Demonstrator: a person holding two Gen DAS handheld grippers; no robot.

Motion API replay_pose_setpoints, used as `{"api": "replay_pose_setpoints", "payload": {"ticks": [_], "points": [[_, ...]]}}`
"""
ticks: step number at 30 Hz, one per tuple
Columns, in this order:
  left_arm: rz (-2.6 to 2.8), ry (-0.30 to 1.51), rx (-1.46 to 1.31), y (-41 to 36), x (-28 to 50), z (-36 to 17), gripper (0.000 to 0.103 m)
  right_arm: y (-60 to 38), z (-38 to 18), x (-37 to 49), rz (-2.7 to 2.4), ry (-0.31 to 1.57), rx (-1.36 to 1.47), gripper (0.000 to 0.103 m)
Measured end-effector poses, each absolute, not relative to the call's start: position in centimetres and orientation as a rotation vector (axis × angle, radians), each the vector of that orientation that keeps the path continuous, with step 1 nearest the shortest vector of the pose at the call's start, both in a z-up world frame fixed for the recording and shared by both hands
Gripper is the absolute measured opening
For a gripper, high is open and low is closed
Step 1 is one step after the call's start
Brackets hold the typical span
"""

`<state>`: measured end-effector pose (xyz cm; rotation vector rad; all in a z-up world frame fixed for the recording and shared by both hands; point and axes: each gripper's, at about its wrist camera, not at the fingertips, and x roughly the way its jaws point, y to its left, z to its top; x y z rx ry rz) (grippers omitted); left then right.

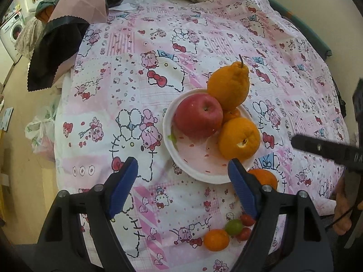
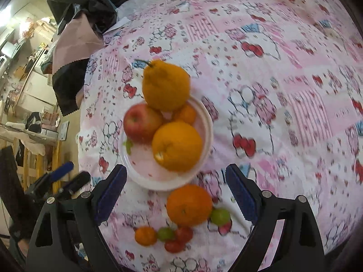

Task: Organize fruits
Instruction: 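Move the right tool to the orange on the sheet and grasp it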

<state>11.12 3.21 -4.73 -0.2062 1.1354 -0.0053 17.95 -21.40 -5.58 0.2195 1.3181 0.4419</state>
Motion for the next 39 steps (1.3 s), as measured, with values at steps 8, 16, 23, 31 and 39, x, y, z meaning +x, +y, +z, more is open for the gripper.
{"api": "replay_pose_setpoints", "payload": {"ticks": [8, 16, 23, 31, 39], "points": [[0.014, 1.166, -0.265, 4.1, 9.4, -5.1, 0.079, -22.8, -8.1, 14.3, 0.397, 1.376, 0.228, 0.091], [0.012, 1.207, -0.335, 4.5, 7.7, -5.9, 0.079, -20.7, -10.8, 12.6, 0.422, 1.43, 0.091, 0.091], [0.006, 1.205, -0.301, 3.8, 8.0, -6.2, 0.079, -17.9, -13.4, 12.7, 0.422, 1.472, -0.063, 0.091], [0.025, 1.195, -0.258, 3.3, 8.4, -6.5, 0.079, -17.5, -15.2, 13.7, 0.424, 1.468, -0.129, 0.09], [0.038, 1.201, -0.243, 3.2, 8.5, -7.0, 0.079, -16.7, -15.3, 13.6, 0.468, 1.468, -0.128, 0.075]]}}
